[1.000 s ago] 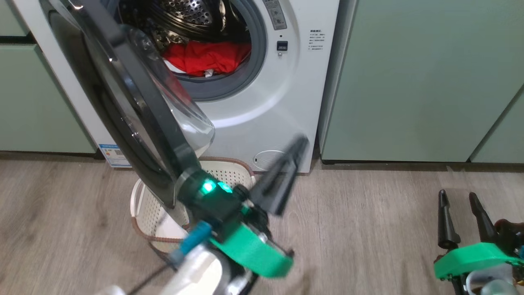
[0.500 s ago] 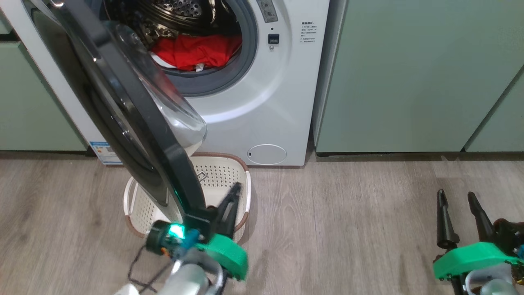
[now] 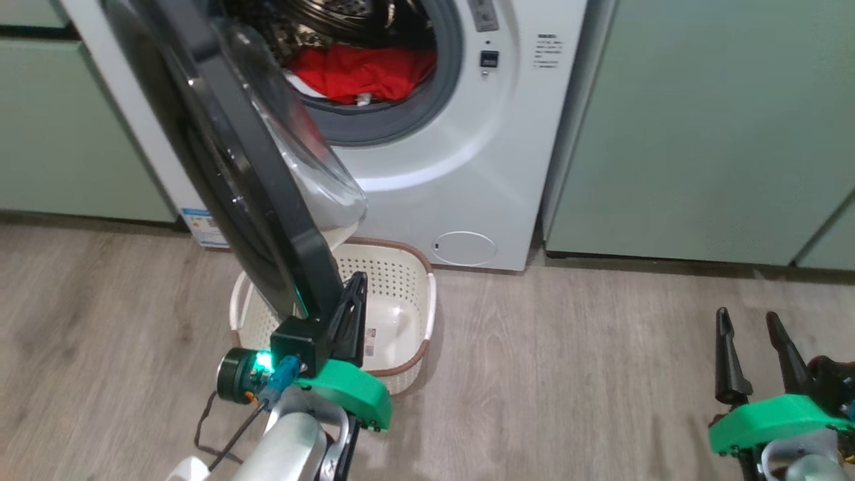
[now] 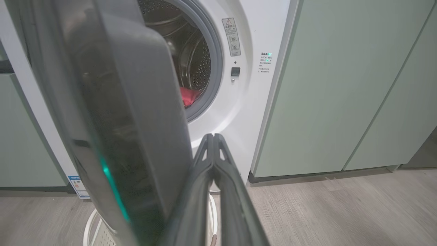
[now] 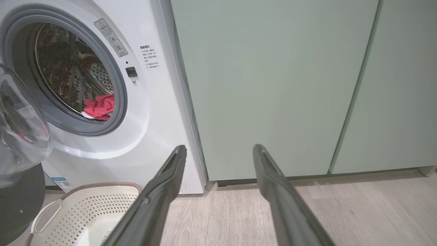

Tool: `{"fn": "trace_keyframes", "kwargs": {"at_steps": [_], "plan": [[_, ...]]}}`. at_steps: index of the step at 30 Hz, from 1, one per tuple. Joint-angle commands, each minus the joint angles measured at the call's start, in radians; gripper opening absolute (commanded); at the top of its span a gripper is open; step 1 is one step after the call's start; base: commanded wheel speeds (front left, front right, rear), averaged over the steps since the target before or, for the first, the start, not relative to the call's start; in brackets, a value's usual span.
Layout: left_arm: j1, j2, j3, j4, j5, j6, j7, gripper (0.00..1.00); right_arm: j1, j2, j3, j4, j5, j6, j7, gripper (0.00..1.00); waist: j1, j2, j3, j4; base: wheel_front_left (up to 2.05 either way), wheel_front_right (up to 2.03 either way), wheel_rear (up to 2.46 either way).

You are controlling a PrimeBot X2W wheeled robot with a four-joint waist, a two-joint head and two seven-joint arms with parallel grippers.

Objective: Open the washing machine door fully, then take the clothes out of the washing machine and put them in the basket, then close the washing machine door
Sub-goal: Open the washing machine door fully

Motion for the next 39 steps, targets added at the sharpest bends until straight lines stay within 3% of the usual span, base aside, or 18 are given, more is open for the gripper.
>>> {"fn": "trace_keyframes", "kwargs": {"at_steps": [1,16,29,39], "plan": [[-0.037,0.011,0.051,-0.031,-0.003,0.006,-0.009,0.00,-0.001,-0.009,0.018,-0.034,-0.004,-0.001,-0.006,1.00,0.0000,0.0000,-0.002,0.016,0.00,0.00,0.00],[0.009,0.012,0.122,-0.003,0.031,-0.015,-0.009,0.00,0.013,0.017,-0.007,-0.051,-0.008,-0.001,-0.006,1.00,0.0000,0.0000,-0.004,0.198,0.00,0.00,0.00],[0.002,0.061,0.364,0.024,0.030,-0.046,-0.009,0.00,0.005,0.028,0.004,-0.053,-0.008,-0.001,-0.006,1.00,0.0000,0.0000,0.000,0.319,0.00,0.00,0.00],[-0.114,0.095,0.533,0.147,0.032,-0.108,-0.009,0.00,-0.003,0.020,0.028,-0.050,-0.011,-0.001,-0.006,1.00,0.0000,0.0000,0.018,0.330,0.00,0.00,0.00]]}}
